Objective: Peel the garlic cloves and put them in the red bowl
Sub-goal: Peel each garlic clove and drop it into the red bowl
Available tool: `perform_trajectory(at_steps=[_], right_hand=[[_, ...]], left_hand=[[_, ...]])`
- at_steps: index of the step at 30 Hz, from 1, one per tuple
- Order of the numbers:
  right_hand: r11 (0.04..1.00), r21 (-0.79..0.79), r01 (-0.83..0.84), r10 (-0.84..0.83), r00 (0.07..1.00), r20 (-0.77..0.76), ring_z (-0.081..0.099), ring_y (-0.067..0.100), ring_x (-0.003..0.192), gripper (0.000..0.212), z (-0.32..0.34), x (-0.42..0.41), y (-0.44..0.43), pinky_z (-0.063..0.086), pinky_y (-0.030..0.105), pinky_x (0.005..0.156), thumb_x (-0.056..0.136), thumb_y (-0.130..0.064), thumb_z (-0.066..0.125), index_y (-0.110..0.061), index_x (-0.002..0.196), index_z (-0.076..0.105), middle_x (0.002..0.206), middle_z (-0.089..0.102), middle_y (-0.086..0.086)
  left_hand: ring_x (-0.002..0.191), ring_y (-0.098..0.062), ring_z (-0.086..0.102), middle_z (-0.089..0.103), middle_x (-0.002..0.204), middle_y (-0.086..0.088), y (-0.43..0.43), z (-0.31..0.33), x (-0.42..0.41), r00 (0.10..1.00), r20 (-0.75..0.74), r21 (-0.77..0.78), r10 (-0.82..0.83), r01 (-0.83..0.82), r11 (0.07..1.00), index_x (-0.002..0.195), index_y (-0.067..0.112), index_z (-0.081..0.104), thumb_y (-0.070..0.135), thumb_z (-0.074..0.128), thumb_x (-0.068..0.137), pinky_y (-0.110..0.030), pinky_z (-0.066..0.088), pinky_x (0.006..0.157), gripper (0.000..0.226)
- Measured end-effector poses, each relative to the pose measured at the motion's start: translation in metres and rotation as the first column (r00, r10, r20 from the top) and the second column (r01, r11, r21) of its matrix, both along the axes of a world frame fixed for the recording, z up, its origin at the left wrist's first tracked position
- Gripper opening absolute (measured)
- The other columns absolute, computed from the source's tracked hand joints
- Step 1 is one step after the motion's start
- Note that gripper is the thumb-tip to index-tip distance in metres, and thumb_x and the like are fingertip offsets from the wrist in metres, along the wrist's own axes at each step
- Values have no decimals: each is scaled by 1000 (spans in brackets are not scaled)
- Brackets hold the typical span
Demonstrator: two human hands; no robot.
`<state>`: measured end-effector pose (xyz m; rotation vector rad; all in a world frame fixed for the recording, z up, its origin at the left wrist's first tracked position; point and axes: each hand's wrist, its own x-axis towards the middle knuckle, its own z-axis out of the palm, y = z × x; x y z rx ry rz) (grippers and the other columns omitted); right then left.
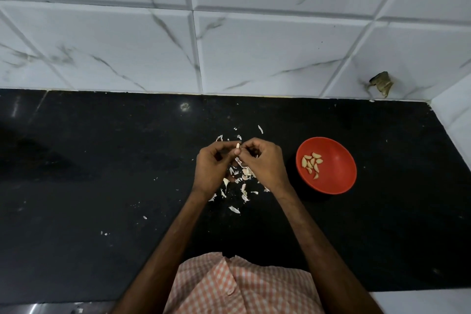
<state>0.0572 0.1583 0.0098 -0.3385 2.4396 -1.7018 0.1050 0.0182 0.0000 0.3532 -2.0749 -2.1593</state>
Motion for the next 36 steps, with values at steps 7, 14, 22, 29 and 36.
perform_trajectory(at_steps=[7, 14, 22, 29, 36], right_hand=[[995, -76, 66, -61, 996, 67, 69, 17, 72, 9, -10, -1, 1, 61, 35, 64, 94, -9, 65, -7, 87, 71, 78, 70, 4], [979, 37, 198, -199, 980, 24, 37, 7, 48, 37, -31, -4, 6, 37, 32, 44, 97, -5, 44, -10, 60, 47, 54, 44, -1], [840, 541, -46, 75, 997, -33, 66, 20, 91, 11, -73, -5, 18, 55, 40, 85, 91, -5, 66, -10, 100, 68, 99, 70, 5], [969, 222, 111, -148, 977, 155, 69, 16, 82, 36, -65, 0, 26, 57, 43, 81, 107, -32, 46, -11, 94, 73, 87, 74, 3], [451, -632, 630, 144, 648, 748, 70, 22, 108, 55, -50, 0, 52, 58, 29, 81, 109, -45, 30, -4, 120, 66, 119, 72, 15]], left_hand=[[64, -19, 65, 74, 90, -2, -3, -12, -4, 1000, 1, -107, -23, 23, 994, 106, 12, 75, 11, 65, 97, -28, 50, 44, 13], [68, -18, 68, 73, 89, -2, -4, -24, -3, 990, 138, -59, -5, 13, 998, 106, 15, 73, 20, 61, 101, -28, 47, 43, 14], [62, -18, 65, 70, 73, 5, -1, -38, -9, 986, 145, -151, 84, -62, 987, 91, 13, 73, 18, 82, 84, -31, 55, 54, 12], [71, -8, 68, 75, 83, 7, 16, -44, -15, 992, 96, -258, 76, -49, 965, 94, 21, 78, 17, 76, 89, -37, 57, 71, 6], [96, -3, 68, 75, 105, 12, 68, -34, -34, 969, 24, -451, -247, 231, 862, 113, 28, 76, 0, 69, 87, -23, 53, 89, 39]])
